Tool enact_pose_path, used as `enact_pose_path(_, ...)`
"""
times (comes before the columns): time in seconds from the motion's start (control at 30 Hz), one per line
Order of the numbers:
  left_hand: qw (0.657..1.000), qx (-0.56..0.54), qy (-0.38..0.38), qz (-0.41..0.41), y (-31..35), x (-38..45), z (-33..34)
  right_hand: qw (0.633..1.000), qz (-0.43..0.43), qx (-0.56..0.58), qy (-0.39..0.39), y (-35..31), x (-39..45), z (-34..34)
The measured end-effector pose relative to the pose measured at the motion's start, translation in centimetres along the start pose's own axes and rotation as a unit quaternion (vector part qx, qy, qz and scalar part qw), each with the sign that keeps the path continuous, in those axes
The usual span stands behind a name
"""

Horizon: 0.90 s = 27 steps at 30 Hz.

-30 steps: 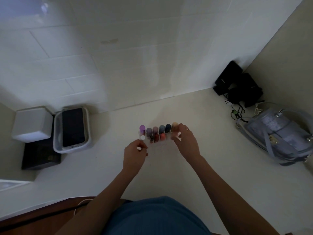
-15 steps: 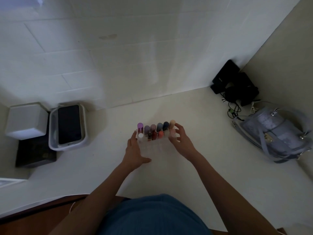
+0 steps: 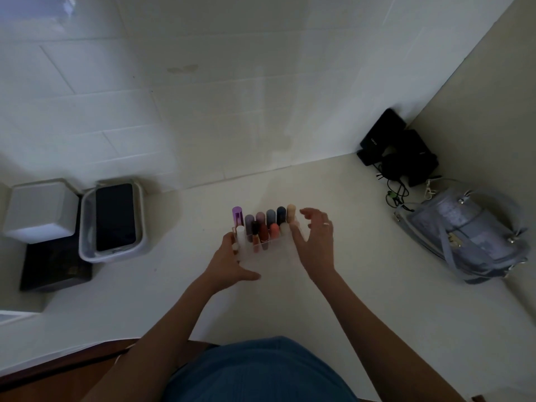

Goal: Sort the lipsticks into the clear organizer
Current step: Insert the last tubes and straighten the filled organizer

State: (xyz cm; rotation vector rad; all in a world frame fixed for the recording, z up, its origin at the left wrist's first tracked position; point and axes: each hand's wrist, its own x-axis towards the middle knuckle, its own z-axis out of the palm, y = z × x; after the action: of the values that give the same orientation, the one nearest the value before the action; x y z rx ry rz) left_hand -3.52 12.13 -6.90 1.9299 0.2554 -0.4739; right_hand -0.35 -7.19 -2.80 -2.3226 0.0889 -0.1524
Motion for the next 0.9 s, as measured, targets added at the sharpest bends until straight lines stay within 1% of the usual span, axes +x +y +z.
enact_pose_path(0.03,1.0,-0.003,-0.003,-0.001,0.0,0.1,-0.1,0.997,-0.063,-0.032,0.012,-0.9,0.1,0.0)
enact_pose_path(0.07,1.0,-0.004,-0.005,-0.003,0.0,0.2,-0.2,0.991,-0.12,-0.062,-0.005,-1.9,0.3,0.2)
enact_pose_path(0.1,1.0,-0.003,-0.007,-0.002,0.0,0.2,-0.3,0.981,-0.166,-0.087,-0.04,-2.8,0.4,0.4)
enact_pose_path(0.17,1.0,0.007,-0.008,0.006,-0.1,0.2,-0.2,0.965,-0.201,-0.12,-0.119,-4.2,0.6,1.3)
enact_pose_path(0.27,1.0,0.012,-0.011,0.015,-0.2,0.1,-0.3,0.943,-0.224,-0.178,-0.17,-4.7,1.0,2.5)
enact_pose_path(0.37,1.0,0.014,-0.018,0.016,-0.4,0.0,-0.5,0.93,-0.242,-0.214,-0.178,-5.4,0.9,2.5)
enact_pose_path(0.47,0.999,0.023,-0.018,0.019,-0.5,0.1,-0.4,0.93,-0.235,-0.22,-0.177,-6.0,0.8,2.1)
enact_pose_path(0.57,0.999,0.03,-0.021,0.026,-0.8,0.2,-0.4,0.938,-0.214,-0.192,-0.192,-6.1,0.8,2.0)
enact_pose_path(0.63,0.999,0.036,-0.023,0.031,-1.0,0.3,-0.4,0.937,-0.215,-0.192,-0.199,-5.9,0.8,2.1)
enact_pose_path(0.73,0.998,0.046,-0.02,0.031,-1.0,0.4,-0.4,0.939,-0.211,-0.191,-0.192,-5.9,0.6,2.0)
enact_pose_path(0.8,0.998,0.051,-0.02,0.034,-1.1,0.5,-0.4,0.94,-0.215,-0.184,-0.191,-5.8,0.5,2.0)
enact_pose_path(0.9,0.998,0.052,-0.023,0.032,-1.3,0.6,-0.5,0.93,-0.237,-0.207,-0.191,-5.5,0.3,2.2)
